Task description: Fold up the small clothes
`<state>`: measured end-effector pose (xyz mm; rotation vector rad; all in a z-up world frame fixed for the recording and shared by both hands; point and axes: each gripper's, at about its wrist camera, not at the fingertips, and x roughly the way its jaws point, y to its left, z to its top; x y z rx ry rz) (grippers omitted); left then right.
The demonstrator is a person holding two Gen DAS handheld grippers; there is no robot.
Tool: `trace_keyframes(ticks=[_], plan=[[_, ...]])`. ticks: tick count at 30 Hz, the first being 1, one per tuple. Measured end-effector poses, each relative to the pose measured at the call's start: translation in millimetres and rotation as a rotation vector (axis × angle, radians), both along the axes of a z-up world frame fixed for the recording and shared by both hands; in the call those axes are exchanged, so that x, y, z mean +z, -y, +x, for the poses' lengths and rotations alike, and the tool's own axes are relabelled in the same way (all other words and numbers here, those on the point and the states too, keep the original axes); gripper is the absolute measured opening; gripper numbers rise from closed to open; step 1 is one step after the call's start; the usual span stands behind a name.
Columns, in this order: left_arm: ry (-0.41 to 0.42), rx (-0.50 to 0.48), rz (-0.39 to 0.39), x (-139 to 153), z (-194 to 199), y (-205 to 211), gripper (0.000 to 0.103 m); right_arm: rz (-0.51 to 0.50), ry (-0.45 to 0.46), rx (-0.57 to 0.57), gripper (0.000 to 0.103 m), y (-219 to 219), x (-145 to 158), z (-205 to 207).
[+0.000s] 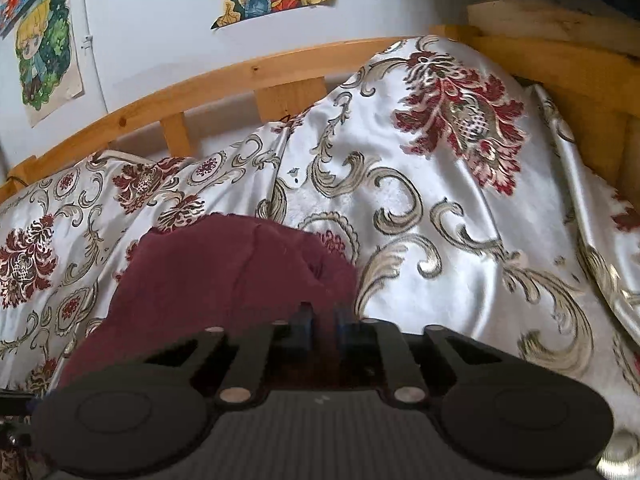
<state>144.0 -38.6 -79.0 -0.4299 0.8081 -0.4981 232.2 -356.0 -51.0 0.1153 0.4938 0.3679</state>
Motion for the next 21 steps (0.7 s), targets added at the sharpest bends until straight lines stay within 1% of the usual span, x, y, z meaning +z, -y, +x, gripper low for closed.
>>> trace_keyframes(ticks=[4,7,8,9,10,11,12,13,14,15,16,17,20,21], plan=[[0.009,-0.006,-0.005,0,0,1,0.092,-0.038,0.03,-0.006,0.009,-6,6,10],[0.006,-0.01,-0.02,1,1,1,0.092,-0.024,-0.011,0.003,0.011,-6,4,21],[0.005,-0.01,-0.024,1,1,0,0.092,-0.005,-0.029,0.007,0.02,-4,2,24],[0.005,-0.01,-0.03,1,1,0,0.092,0.017,-0.041,0.009,0.034,-1,1,26],[0.004,-0.011,-0.036,1,1,-1,0.092,0.036,-0.047,0.012,0.042,1,1,28],[0.003,-0.014,-0.042,1,1,0,0.092,0.062,-0.047,0.019,0.055,4,1,30],[0.001,-0.02,-0.047,1,1,0,0.092,0.088,-0.044,0.03,0.059,7,2,32],[-0.004,-0.028,-0.054,1,2,1,0.092,0.109,-0.042,0.036,0.06,8,3,34],[-0.008,-0.037,-0.059,0,2,2,0.093,0.124,-0.04,0.047,0.064,8,6,38],[-0.013,-0.046,-0.065,-1,2,3,0.093,0.131,-0.038,0.058,0.071,7,9,41],[-0.017,-0.054,-0.07,-1,2,4,0.093,0.133,-0.039,0.073,0.076,6,12,46],[-0.018,-0.059,-0.072,-2,2,5,0.094,0.131,-0.047,0.095,0.082,3,15,52],[-0.016,-0.066,-0.064,-3,2,7,0.094,0.094,-0.074,0.139,0.086,-7,17,71],[-0.018,-0.067,-0.064,-3,2,6,0.095,0.076,-0.091,0.144,0.09,-11,16,77]])
